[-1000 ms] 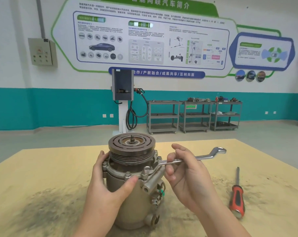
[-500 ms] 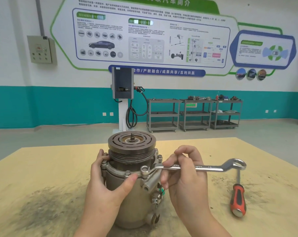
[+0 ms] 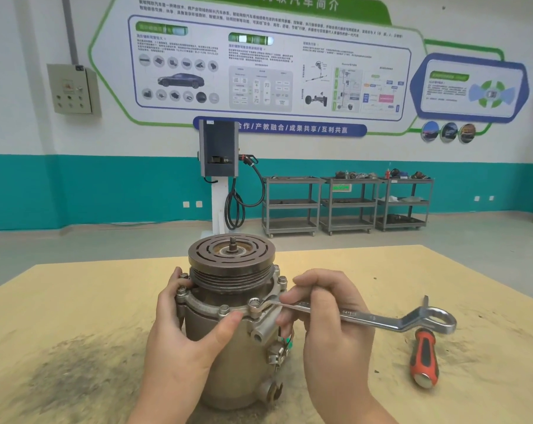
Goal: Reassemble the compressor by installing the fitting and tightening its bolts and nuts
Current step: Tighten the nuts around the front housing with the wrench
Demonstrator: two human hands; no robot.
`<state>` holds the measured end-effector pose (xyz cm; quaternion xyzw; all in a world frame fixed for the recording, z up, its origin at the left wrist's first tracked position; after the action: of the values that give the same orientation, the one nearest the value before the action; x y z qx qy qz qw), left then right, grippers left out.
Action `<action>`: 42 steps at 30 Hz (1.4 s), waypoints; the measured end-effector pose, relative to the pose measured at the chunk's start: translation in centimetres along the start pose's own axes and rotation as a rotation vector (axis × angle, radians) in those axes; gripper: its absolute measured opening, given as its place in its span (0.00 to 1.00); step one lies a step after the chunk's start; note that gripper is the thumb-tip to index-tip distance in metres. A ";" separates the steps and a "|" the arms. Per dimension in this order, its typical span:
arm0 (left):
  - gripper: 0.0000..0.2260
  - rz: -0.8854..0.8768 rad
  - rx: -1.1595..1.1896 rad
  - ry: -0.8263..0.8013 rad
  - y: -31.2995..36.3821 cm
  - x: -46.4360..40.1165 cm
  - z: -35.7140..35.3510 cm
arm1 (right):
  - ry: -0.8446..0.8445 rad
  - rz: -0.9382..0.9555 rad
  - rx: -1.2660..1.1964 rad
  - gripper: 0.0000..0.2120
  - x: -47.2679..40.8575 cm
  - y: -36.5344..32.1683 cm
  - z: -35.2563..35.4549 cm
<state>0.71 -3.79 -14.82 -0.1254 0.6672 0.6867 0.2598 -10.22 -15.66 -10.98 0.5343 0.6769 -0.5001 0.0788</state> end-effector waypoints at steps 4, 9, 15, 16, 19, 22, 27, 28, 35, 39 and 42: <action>0.39 0.043 -0.167 0.177 0.0 1.3 0.2 | 0.133 -0.110 -0.197 0.06 -1.7 -0.5 1.2; 0.38 0.072 -0.002 0.099 -0.5 0.9 0.5 | 0.284 -0.192 -0.250 0.01 -3.8 -0.4 3.0; 0.31 0.061 0.057 -0.136 -0.9 -1.9 2.2 | 0.181 -0.308 -0.279 0.05 -3.8 0.8 2.5; 0.28 0.064 0.058 -0.110 -1.0 -2.1 2.2 | 0.158 -0.330 -0.291 0.04 -3.8 0.9 2.4; 0.22 0.124 0.095 -0.038 -1.2 -1.4 2.1 | 0.101 -0.389 -0.274 0.05 -3.7 0.9 2.5; 0.40 0.112 0.024 -0.149 -0.3 -0.7 1.8 | 0.081 -0.389 -0.270 0.04 -3.6 0.9 2.5; 0.45 0.118 -0.059 -0.243 0.3 -0.1 1.3 | 0.064 -0.332 -0.341 0.07 -3.3 0.6 1.9; 0.45 0.113 -0.073 -0.237 0.4 0.0 1.2 | 0.044 -0.340 -0.342 0.07 -3.2 0.7 1.7; 0.43 0.090 -0.046 -0.222 0.7 0.2 1.3 | 0.025 -0.393 -0.356 0.02 -3.0 1.6 1.7; 0.44 0.095 -0.043 -0.220 0.9 0.5 1.3 | 0.042 -0.190 -0.258 0.04 -2.0 1.7 1.3; 0.41 0.094 -0.044 -0.205 1.0 0.6 1.1 | -0.080 0.283 -0.044 0.02 -0.1 1.4 0.3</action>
<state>-0.17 -2.56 -14.19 -0.0291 0.6269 0.7219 0.2914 -9.15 -16.04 -11.84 0.6021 0.6021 -0.4898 0.1871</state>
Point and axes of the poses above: each hand's wrist, its own x-axis away from the middle knuckle, its own z-axis out of the back of the hand, y = z × x, the point moved 2 cm from there along -x, towards the middle knuckle, and after that the axes turned 8 degrees about -x, right-handed, at the moved point
